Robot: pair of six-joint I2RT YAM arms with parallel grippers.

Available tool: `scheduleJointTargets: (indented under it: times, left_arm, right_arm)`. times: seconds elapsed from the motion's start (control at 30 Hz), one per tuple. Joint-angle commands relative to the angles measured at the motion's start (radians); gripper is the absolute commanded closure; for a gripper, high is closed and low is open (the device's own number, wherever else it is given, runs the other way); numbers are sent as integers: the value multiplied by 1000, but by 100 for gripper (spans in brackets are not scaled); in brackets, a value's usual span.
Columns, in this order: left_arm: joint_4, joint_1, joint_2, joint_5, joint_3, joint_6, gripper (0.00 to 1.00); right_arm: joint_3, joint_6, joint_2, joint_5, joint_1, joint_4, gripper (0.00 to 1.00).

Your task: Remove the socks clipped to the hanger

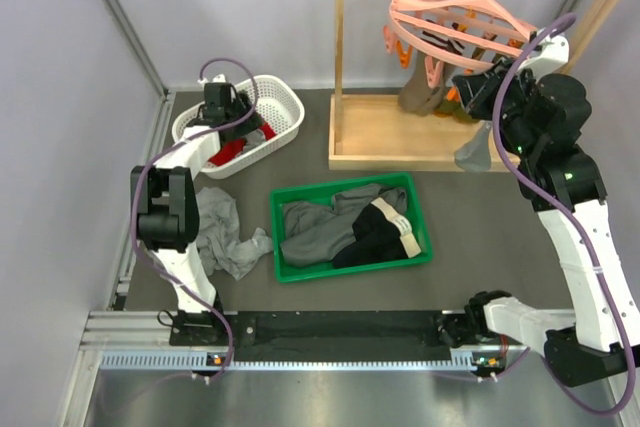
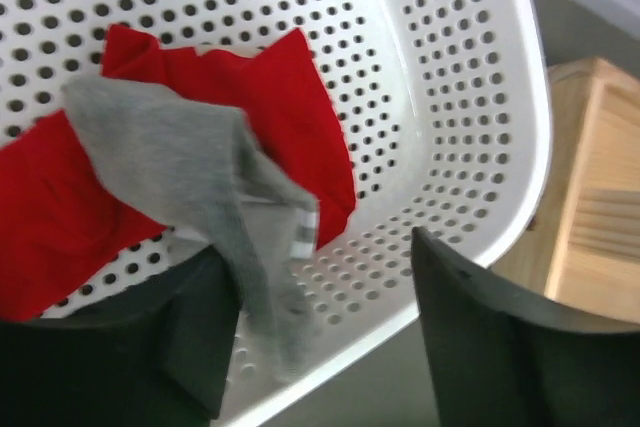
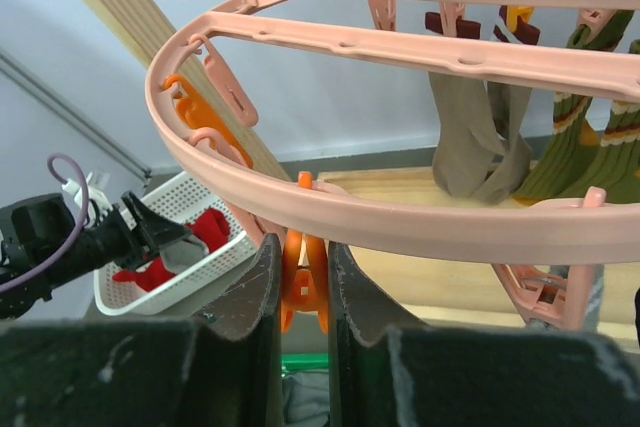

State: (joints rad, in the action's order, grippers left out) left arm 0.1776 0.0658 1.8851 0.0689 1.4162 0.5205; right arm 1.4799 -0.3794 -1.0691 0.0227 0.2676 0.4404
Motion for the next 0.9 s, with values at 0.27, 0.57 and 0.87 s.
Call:
scheduleJointTargets:
  times: [0.27,0.57,0.87]
  left_arm:
    - [-170,18,-291,20,-92,-76,1]
    - [-318,251,-475,117,-243,-157,1]
    - [-625,627,-474,167,-318,-226,1]
  right_arm:
    - [13,-133,0,-107,13,-43,100]
    - [2,-249,-2,-139,15,-111,100]
    - [-7,-308,-2,-181,15,-131,100]
